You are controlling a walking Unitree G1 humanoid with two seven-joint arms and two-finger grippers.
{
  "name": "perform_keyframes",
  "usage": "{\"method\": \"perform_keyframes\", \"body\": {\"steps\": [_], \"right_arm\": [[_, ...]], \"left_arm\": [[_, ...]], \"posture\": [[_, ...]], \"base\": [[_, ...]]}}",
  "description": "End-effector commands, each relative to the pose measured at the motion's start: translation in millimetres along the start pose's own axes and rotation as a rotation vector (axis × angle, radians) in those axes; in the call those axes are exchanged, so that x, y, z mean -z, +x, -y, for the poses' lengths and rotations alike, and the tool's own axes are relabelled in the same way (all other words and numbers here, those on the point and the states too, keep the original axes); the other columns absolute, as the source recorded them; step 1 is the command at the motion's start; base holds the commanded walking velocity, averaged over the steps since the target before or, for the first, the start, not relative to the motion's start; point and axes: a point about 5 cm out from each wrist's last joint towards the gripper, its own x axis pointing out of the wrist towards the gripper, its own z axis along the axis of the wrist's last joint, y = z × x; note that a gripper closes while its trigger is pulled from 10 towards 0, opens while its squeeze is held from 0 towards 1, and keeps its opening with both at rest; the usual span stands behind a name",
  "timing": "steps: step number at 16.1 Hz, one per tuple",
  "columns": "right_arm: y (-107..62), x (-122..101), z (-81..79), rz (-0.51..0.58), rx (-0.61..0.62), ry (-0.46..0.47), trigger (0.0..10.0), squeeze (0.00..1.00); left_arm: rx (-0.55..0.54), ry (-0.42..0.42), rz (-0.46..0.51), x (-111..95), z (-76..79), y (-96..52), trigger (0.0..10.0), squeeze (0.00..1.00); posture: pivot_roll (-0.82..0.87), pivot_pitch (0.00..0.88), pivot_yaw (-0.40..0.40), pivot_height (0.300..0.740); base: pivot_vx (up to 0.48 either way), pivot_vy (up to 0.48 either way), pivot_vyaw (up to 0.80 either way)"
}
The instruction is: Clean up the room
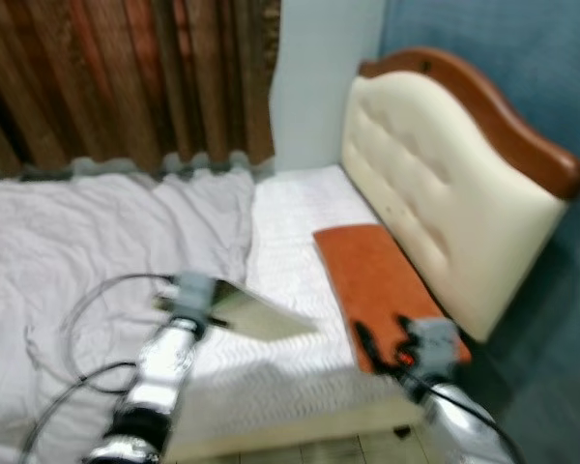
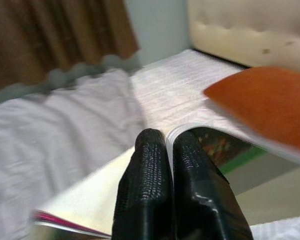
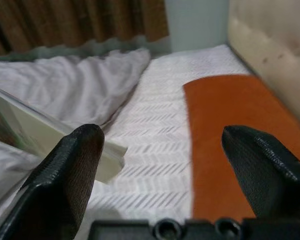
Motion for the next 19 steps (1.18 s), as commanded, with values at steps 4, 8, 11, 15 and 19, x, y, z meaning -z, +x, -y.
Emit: {"method": "perform_keyframes", "body": {"steps": [4,8,11,15,19], "right_arm": [[-2.5,-6,-9.5,0.032,-0.010,-0.003,10.0,0.00],[-29.8,-4,-11.6,0.008,0.003,-0.014,10.0,0.00],[-73.5,-9,-20.6,-0.039,-0.005,-0.034,10.0,0.00],[-149.0,-27,-37.4,-0.172,0.008,-0.012,10.0,0.00],[-192.3,-33,-45.7,-0.328,0.032,0.002,10.0,0.00]], "left_arm": [[0.047,0.023,0.066,-20,3.8,11.2,10.0,0.00],[0.149,-0.016,0.062,-27,35.5,19.2,10.0,0.00],[0.248,-0.094,0.080,-52,71.1,34.6,10.0,0.00],[0.057,-0.546,-0.321,-17,55.1,36.7,10.0,0.00],[-0.181,-0.593,-0.560,52,4.0,-5.9,10.0,0.00]], "posture": [[-0.05,0.000,-0.007,0.740],[-0.14,0.084,-0.017,0.740],[-0.25,0.218,-0.029,0.740],[-0.42,0.468,-0.126,0.740],[-0.45,0.540,-0.155,0.740]], "base": [[0.480,0.000,0.00],[0.480,0.000,0.00],[0.480,0.000,0.00],[0.093,0.000,0.00],[0.000,0.000,0.00]]}}
